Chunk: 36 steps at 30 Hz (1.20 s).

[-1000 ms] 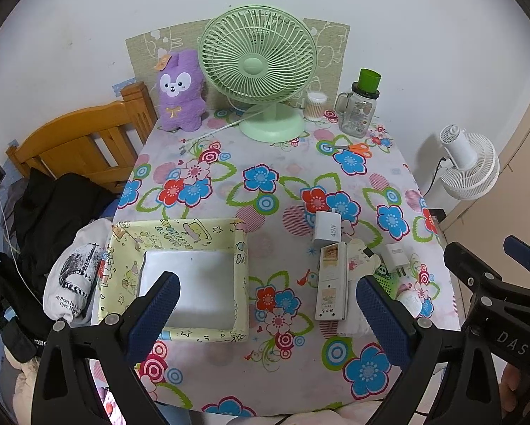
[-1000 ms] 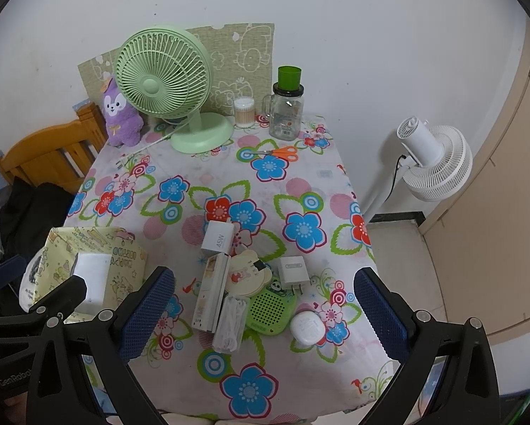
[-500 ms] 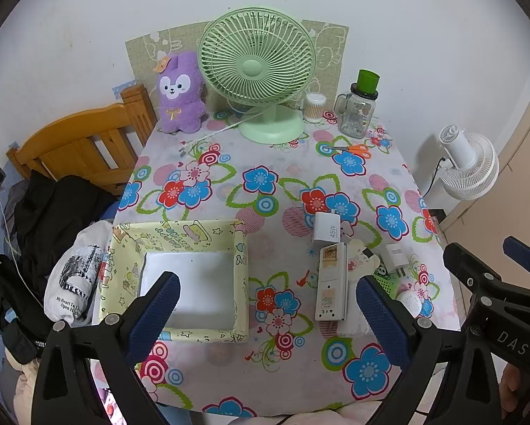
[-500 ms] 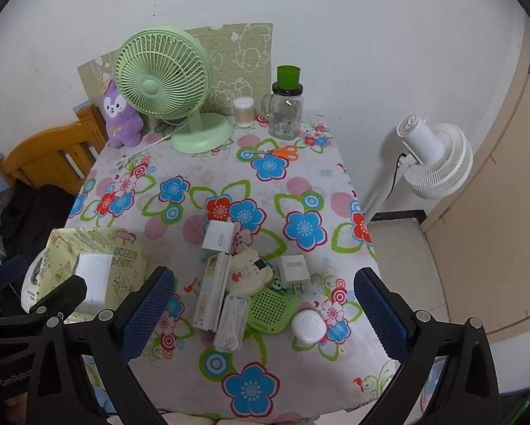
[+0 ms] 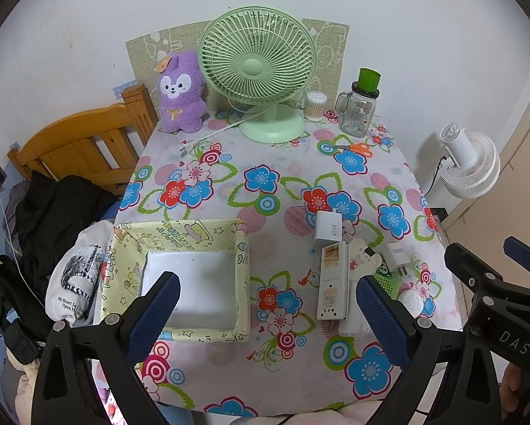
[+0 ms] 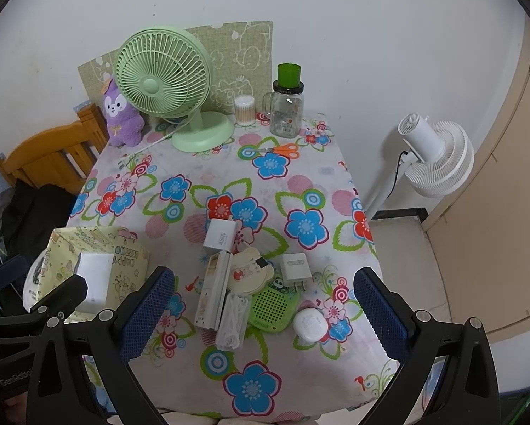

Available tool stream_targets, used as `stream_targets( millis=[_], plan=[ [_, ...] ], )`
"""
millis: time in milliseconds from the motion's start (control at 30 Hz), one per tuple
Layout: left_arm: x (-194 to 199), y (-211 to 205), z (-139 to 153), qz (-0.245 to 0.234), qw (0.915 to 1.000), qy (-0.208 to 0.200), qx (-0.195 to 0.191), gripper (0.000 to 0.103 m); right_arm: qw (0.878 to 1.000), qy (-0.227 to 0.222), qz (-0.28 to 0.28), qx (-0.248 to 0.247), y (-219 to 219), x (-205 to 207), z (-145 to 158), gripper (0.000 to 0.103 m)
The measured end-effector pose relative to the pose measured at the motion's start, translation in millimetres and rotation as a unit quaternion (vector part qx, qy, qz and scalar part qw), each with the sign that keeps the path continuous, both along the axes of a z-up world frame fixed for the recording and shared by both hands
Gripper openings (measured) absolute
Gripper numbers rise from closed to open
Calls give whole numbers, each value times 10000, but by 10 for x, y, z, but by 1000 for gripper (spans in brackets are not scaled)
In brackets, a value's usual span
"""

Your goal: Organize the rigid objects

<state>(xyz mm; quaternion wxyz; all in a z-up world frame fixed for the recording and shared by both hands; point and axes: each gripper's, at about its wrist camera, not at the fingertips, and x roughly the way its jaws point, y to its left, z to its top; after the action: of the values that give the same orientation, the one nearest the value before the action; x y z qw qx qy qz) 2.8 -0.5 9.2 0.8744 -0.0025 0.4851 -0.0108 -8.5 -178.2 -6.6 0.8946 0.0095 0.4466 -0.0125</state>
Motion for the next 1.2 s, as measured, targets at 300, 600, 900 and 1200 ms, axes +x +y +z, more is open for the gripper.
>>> stream_targets(
  millis=[300, 600, 900, 1200],
  plan=[
    [13, 35, -2, -12, 10000, 15, 29, 100, 10000, 23, -8, 94, -33, 19, -15, 102],
    [131, -89, -120, -184, 9996, 130, 141, 100, 9999, 155, -50, 52, -130, 125, -90, 102],
    [328, -378, -428, -404, 9979, 393, 331, 99, 9988, 488, -30, 99, -351, 304, -396, 101],
    [511, -678, -722, -644, 9952, 680, 296, 98, 9973, 733, -37, 49, -576, 487, -703, 98]
  ],
)
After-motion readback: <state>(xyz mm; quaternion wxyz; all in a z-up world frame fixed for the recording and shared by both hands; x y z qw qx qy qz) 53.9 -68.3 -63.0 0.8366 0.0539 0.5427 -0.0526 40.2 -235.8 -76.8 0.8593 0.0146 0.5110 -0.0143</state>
